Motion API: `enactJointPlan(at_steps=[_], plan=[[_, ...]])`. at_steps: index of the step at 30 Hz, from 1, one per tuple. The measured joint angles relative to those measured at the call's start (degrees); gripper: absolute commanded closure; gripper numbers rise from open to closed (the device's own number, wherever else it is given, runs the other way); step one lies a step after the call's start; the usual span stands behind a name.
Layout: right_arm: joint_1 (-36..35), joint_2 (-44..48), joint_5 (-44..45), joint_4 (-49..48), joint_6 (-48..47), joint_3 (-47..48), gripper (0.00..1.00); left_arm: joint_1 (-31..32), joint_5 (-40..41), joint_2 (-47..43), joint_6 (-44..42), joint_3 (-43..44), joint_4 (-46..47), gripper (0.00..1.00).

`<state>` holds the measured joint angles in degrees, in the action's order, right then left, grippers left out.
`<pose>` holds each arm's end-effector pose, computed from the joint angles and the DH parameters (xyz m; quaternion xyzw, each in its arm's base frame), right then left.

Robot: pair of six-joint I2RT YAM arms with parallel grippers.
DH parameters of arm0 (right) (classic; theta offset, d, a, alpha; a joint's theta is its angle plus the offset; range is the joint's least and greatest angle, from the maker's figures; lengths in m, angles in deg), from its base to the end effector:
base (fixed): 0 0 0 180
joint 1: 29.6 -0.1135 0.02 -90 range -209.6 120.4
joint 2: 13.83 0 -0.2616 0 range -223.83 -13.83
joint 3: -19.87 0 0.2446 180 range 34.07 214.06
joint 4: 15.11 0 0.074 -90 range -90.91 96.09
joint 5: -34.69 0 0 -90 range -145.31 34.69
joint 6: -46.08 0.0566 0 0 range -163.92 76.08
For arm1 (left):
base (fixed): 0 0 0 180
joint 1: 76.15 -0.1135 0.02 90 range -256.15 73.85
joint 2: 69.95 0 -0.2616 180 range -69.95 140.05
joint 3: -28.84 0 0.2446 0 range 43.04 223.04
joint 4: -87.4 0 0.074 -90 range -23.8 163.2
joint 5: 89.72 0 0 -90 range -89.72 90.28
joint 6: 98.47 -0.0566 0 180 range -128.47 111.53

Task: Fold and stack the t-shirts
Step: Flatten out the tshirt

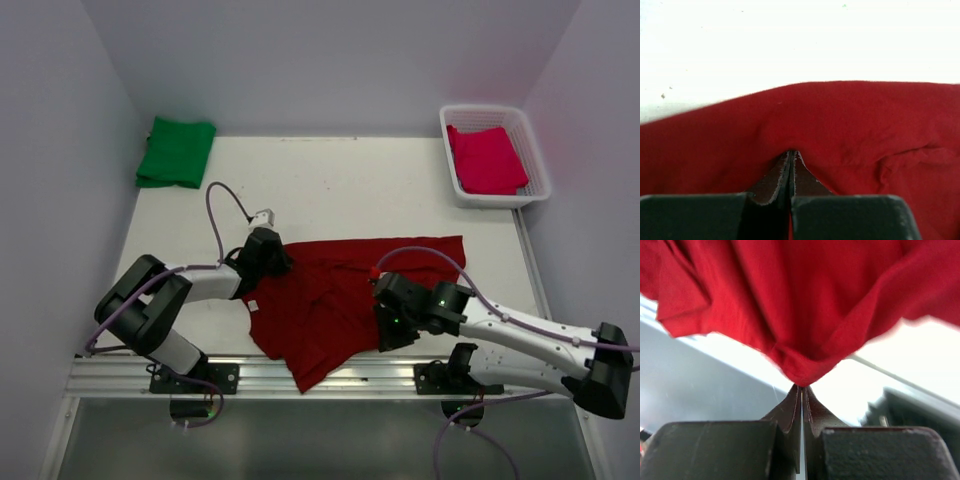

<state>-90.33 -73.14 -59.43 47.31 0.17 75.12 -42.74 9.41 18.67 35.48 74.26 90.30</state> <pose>0.0857 0.1612 0.2015 -0.1488 0.9670 0.1829 0.0964 0.2479 -0.1528 0.1236 -0.1164 0.8976 -0.2054 0.3722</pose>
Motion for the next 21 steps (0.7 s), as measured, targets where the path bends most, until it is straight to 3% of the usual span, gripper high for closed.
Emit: enactJointPlan(at_steps=[2, 3, 6, 9, 15, 19, 21], plan=[[0.04, 4.81, 0.02, 5.53, 1.64, -0.44, 1.00, -0.68, -0.74, 0.66, -0.02, 0.74, -0.02, 1.00], [0.04, 6.93, 0.00, 7.48, 2.29, -0.42, 0.81, -0.92, -1.20, 0.90, -0.02, 0.98, -0.04, 1.00], [0.00, 11.43, -0.24, 13.66, 3.72, -0.02, 0.51, -1.40, -1.81, 1.22, -0.26, 1.66, -0.48, 1.00], [-0.02, 12.87, 0.15, 18.01, 3.76, 1.57, 0.39, -1.90, -1.79, 1.25, -0.74, 2.34, -1.60, 1.00], [-0.02, 7.39, 5.55, 16.83, 1.57, 10.49, 0.39, -2.12, -3.98, -1.90, -4.66, 2.93, -5.92, 1.00], [-0.02, 0.00, 12.13, 13.27, -1.18, 15.43, 0.41, -1.42, -8.28, -4.33, -8.85, 7.21, -14.25, 1.00], [0.00, -4.42, 15.26, 11.34, -2.82, 17.25, 0.40, 0.50, -8.70, -4.87, -10.97, 9.57, -18.88, 0.89]])
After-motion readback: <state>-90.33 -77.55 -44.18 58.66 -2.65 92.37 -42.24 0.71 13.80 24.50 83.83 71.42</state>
